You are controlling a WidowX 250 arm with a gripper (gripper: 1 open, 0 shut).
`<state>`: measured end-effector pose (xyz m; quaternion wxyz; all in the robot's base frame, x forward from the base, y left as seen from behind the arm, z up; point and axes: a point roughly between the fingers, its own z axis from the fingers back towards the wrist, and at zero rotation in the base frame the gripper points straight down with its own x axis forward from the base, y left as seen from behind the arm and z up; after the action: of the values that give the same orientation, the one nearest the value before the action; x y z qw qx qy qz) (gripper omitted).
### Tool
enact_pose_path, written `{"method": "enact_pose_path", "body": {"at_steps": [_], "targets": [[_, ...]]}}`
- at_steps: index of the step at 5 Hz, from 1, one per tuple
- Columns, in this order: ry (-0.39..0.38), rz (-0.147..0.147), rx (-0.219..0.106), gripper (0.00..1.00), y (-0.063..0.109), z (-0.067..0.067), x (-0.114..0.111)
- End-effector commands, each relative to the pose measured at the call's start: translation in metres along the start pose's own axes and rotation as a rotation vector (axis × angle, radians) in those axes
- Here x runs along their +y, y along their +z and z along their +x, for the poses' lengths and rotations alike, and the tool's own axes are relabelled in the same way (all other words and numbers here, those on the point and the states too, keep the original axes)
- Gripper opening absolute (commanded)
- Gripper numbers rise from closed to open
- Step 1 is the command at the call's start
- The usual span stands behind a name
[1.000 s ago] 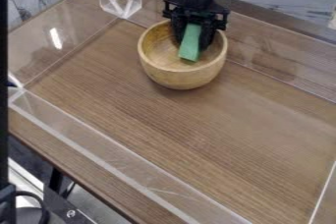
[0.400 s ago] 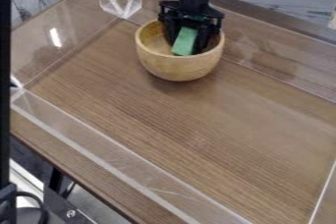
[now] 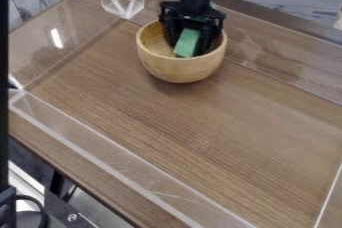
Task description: Put the green block in the brown bowl
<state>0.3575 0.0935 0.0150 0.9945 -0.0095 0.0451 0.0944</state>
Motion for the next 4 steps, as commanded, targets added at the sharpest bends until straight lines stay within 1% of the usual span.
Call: {"method": "enact_pose_path", "body": {"at_steps": [1, 3, 4], "targets": [[0.060, -0.013, 0.033, 1.00, -0.012, -0.016, 0.020], [0.073, -0.056, -0.043, 1.00, 0.026, -0.024, 0.025], [0.074, -0.068, -0.070, 1.00, 0.042, -0.028, 0.027]]}}
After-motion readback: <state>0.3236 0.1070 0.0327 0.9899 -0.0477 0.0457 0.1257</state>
